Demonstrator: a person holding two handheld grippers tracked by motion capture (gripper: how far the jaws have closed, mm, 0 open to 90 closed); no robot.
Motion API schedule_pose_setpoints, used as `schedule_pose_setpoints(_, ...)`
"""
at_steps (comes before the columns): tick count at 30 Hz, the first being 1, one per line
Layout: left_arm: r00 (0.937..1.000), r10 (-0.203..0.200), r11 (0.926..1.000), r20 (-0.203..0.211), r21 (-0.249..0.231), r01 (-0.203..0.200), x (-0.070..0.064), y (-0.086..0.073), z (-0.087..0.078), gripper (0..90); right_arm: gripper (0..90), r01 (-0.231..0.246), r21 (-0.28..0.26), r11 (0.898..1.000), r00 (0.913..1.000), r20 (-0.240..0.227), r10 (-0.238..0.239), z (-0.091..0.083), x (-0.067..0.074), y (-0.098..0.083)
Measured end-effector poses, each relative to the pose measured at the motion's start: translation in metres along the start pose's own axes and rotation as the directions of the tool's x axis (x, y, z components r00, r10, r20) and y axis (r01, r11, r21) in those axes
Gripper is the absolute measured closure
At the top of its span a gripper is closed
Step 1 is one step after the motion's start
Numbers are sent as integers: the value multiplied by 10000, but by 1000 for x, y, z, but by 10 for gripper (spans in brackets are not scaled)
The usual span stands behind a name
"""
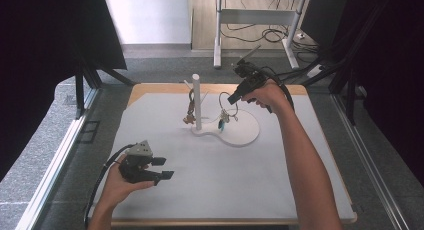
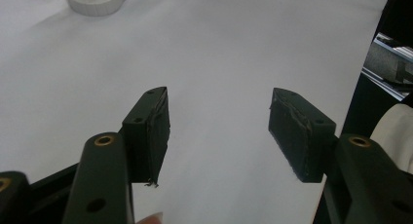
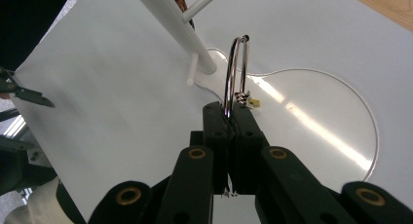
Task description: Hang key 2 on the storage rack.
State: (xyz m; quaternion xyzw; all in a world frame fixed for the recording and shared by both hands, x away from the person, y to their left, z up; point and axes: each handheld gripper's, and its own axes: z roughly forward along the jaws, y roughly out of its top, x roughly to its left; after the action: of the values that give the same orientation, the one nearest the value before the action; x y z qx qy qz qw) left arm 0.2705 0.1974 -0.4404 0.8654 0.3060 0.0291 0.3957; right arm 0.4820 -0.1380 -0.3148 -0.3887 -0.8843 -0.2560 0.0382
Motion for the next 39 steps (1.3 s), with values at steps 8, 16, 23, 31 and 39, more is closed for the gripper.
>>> schedule_pose_setpoints(8, 10000, -82, 9999, 36, -70, 82, -1, 0, -2, 408, 873, -52, -44, 10000, 10000, -29, 52, 2, -10, 5)
schedule_pose_setpoints(16, 10000, -55, 9999, 54, -100, 55, 0, 0, -3, 408, 873, -81, 78, 9999, 10000, -1, 81, 10, -15, 13)
schedule_pose_setpoints(23, 9999, -101, 9998, 60, -163, 102, 0, 0, -4, 408, 873, -24, 214, 9998, 9999, 160, 21, 14, -15, 21)
schedule_pose_setpoints(31, 9999, -95, 9997, 73, -232, 96, -1, -1, -6, 408, 873, 89, 404, 9991, 9994, 322, -102, 18, -11, 32)
schedule_pose_setpoints(39, 10000, -63, 9995, 60, -309, 65, 0, -2, -8, 408, 873, 178, 486, 9987, 9987, 463, -201, 21, -5, 47)
